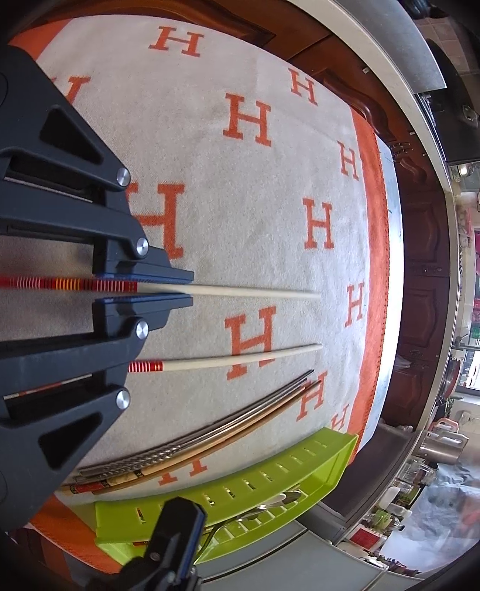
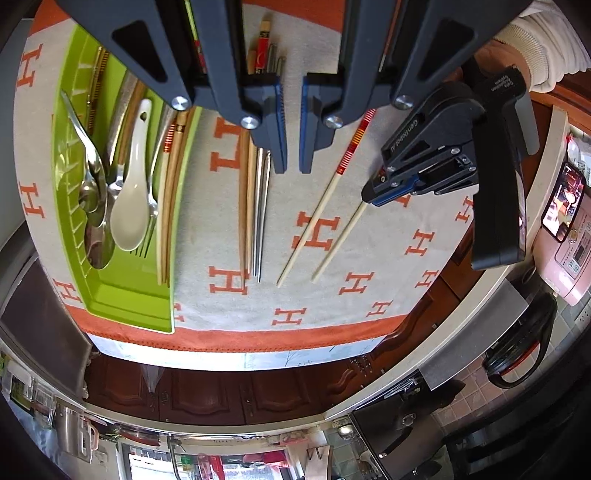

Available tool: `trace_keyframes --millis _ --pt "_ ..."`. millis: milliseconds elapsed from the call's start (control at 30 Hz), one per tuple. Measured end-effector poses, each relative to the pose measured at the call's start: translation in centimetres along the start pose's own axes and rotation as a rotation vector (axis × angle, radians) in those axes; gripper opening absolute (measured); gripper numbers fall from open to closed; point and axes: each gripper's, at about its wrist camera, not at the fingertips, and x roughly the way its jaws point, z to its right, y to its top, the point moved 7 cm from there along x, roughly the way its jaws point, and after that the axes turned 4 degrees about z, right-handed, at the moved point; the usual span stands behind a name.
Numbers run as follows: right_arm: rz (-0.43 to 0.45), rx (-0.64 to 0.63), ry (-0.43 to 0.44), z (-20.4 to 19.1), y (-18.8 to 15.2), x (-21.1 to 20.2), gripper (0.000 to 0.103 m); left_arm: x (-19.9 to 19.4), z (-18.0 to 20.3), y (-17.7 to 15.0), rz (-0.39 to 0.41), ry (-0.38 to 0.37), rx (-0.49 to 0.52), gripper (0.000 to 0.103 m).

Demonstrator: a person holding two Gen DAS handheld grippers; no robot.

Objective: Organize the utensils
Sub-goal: 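Grasp a red-striped chopstick with the left tool while the right tool moves to the other chopstick, then lift the chopstick with the left tool while the right tool grasps the second red-striped chopstick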

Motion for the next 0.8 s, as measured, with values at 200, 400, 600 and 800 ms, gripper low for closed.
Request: trace_keyframes --millis 200,400,600,800 --pt "-0.020 0.006 0.002 -0.2 -0.1 1.0 0.006 -0.2 -1.2 0.1 -0.024 -0.028 -0.079 0.003" --pt "-0.047 0.032 0.015 -0.6 0.0 2.5 0.009 -1.6 -2.8 0.0 -0.027 -0.037 -0.135 0.003" --pt "-0.044 0.065 0.035 -1.4 0.4 4.0 0.025 -3.6 -5.0 0.0 -0.013 -0.030 -0.190 0.003" --pt "-0.080 0.107 0.020 -1.7 0.5 6.5 0.025 -5.0 -6.8 -0.5 -0.005 -0.032 -0.222 0.003"
